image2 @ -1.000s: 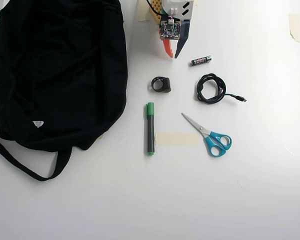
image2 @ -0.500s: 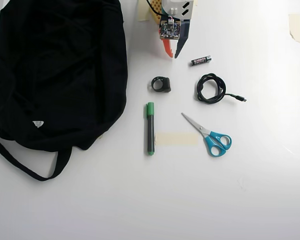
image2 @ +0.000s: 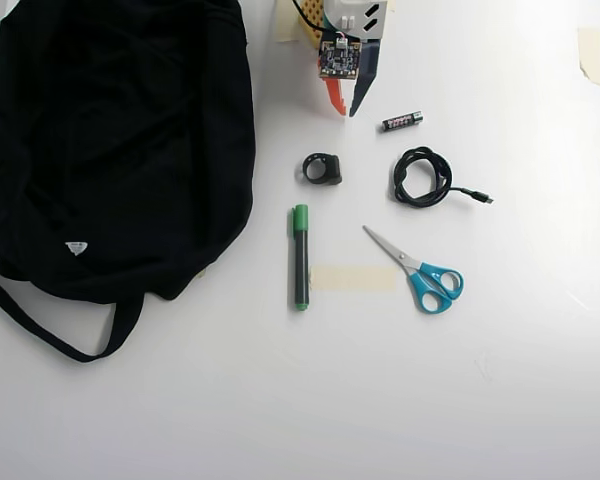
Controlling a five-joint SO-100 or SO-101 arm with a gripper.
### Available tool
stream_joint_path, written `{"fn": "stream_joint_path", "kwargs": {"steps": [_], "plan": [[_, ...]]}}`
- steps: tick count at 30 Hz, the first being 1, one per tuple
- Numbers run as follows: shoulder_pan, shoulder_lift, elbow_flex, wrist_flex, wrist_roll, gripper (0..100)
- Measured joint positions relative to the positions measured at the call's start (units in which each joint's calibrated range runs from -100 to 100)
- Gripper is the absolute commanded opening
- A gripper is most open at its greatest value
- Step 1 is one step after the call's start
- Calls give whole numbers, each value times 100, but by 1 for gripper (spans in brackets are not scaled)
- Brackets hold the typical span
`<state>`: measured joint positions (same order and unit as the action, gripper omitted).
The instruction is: Put the green marker into the black bag
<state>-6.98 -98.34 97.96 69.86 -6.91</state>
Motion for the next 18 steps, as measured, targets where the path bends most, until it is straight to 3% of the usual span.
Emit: {"fn": "stream_joint_path", "kwargs": {"steps": [9,18], "plan": [[0,0,0,-43,-20,2],[-7,697,-47,-1614,-20,2]]}}
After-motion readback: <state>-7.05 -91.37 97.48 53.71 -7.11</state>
